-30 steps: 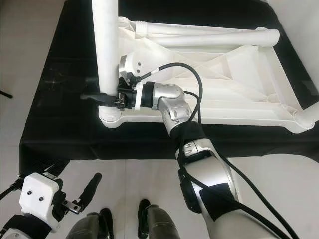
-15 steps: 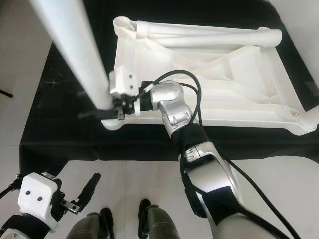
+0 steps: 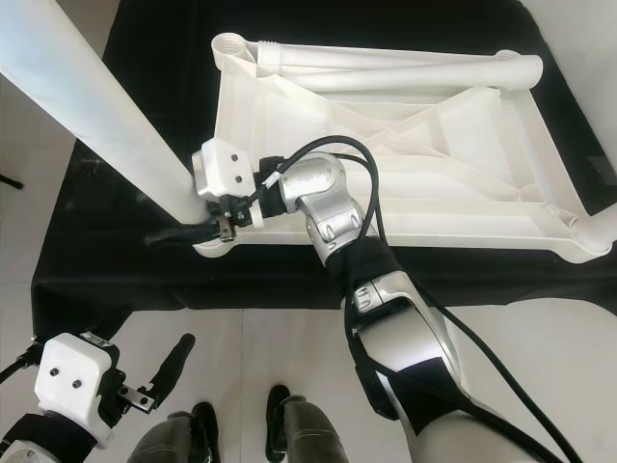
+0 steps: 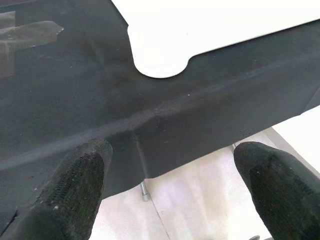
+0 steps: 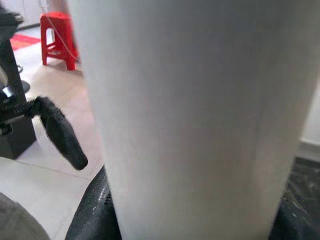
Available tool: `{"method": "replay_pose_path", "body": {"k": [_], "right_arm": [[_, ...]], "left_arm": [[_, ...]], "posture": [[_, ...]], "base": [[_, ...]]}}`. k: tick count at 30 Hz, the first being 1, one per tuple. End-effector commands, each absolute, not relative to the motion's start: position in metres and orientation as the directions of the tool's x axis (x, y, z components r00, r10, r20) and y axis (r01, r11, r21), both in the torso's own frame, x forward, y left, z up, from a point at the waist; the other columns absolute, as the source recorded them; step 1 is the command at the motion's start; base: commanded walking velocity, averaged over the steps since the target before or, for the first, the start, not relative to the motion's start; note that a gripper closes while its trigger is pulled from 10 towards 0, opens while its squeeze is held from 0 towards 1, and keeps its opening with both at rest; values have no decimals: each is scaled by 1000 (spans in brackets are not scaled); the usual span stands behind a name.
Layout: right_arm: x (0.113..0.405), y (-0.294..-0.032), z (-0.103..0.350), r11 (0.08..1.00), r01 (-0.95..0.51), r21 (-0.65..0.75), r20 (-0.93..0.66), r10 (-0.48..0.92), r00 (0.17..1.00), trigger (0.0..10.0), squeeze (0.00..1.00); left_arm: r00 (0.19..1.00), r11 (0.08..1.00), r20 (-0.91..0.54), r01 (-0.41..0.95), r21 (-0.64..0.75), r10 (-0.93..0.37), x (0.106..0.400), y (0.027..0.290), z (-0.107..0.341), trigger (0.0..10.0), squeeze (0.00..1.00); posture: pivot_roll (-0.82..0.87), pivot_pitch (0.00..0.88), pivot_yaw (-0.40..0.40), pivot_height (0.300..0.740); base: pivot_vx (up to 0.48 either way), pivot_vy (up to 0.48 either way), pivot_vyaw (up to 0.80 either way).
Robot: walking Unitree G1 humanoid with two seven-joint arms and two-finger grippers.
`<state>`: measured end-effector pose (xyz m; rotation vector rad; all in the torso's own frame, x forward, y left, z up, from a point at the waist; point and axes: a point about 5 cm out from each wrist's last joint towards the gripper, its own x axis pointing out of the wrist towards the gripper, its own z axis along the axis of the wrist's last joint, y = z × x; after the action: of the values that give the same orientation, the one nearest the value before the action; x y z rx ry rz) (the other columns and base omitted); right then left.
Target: Building children table
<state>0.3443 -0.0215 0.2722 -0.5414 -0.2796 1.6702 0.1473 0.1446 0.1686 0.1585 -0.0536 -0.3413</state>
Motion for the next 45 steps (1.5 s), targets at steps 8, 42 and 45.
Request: {"method": "replay_pose_path", "body": {"k": [8, 42, 45], "right_arm": [[358, -20, 233, -4, -961, -276, -238, 969, 64, 10000, 0], [319, 12, 195, 854, -520, -5, -11, 520, 854, 10000, 0], [319, 9, 197, 868, -497, 3, -12, 497, 868, 10000, 0]], "left_arm": [[942, 929, 8, 330, 170, -336, 145, 146, 167, 10000, 0], [945, 930, 4, 320, 180, -326, 152, 154, 163, 10000, 0], [947, 932, 6, 314, 183, -320, 152, 155, 163, 10000, 0]], "posture": [[-121, 396, -109, 740], [-151, 373, -97, 740], [-153, 371, -94, 740]], "base": [[0, 0, 0], [0, 0, 0], [0, 0, 0]]}}
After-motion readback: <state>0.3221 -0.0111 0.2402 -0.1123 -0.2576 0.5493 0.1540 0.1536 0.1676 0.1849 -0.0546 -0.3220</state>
